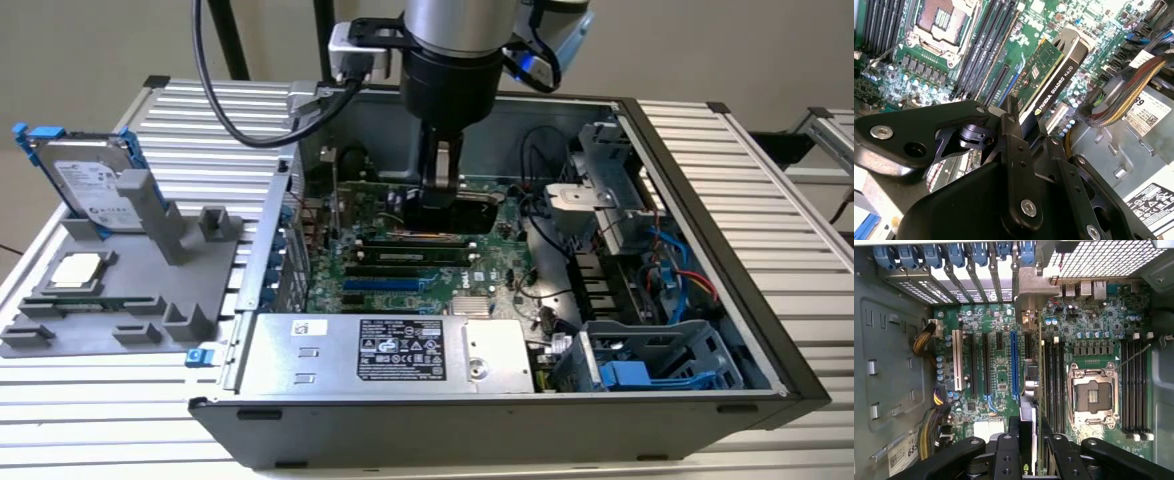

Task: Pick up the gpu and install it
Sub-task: 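Insert the gpu into the slot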

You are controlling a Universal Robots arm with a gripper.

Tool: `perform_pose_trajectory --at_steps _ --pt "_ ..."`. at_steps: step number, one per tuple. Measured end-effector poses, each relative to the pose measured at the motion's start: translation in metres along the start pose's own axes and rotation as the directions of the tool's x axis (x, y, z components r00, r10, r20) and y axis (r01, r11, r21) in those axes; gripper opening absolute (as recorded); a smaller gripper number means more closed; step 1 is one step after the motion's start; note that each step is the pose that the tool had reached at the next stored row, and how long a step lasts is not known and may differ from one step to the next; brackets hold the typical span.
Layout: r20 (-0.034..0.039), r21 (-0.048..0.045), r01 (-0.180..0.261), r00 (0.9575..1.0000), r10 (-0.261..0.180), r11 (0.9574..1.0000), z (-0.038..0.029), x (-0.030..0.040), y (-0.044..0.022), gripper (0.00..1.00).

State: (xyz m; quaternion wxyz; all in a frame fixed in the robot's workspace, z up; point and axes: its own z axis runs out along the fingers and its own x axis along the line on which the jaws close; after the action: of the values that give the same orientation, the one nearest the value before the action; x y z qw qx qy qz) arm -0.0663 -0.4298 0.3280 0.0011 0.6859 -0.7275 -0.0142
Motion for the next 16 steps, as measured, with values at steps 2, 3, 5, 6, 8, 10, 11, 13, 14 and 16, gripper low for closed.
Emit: perform_pose_trajectory --at_steps 2,3,5,6,8,10,11,13,14,16 --pt "0.0001 0.0001 0.000 1.0000 0.000 1.0000 0.0007 0.0000 0.0001 0.00" --pt "0.0000 0.0001 0.000 1.0000 0.000 1.0000 0.0009 0.0000 0.0002 0.00" --pt "0.0000 0.0001 0.000 1.0000 0.000 1.0000 0.0016 0.0000 0.0003 0.00" --pt "-0.0001 0.0001 0.000 1.0000 0.000 1.0000 0.0018 0.0001 0.0003 0.00" --pt "-0.0001 0.0001 0.000 1.0000 0.000 1.0000 0.0023 0.0001 0.0004 0.00" --pt "0.0000 0.0001 0.000 1.0000 0.000 1.0000 0.0029 0.0001 0.0005 0.00" --pt "0.0000 0.0001 0.000 1.0000 0.000 1.0000 0.0031 0.0001 0.0006 0.00" --pt "-0.0001 0.0001 0.000 1.0000 0.000 1.0000 0.0034 0.0001 0.0006 0.00" --pt "-0.0001 0.0001 0.000 1.0000 0.000 1.0000 0.0035 0.0001 0.0006 0.00" --pt "0.0000 0.0001 0.000 1.0000 0.000 1.0000 0.0036 0.0001 0.0006 0.00"
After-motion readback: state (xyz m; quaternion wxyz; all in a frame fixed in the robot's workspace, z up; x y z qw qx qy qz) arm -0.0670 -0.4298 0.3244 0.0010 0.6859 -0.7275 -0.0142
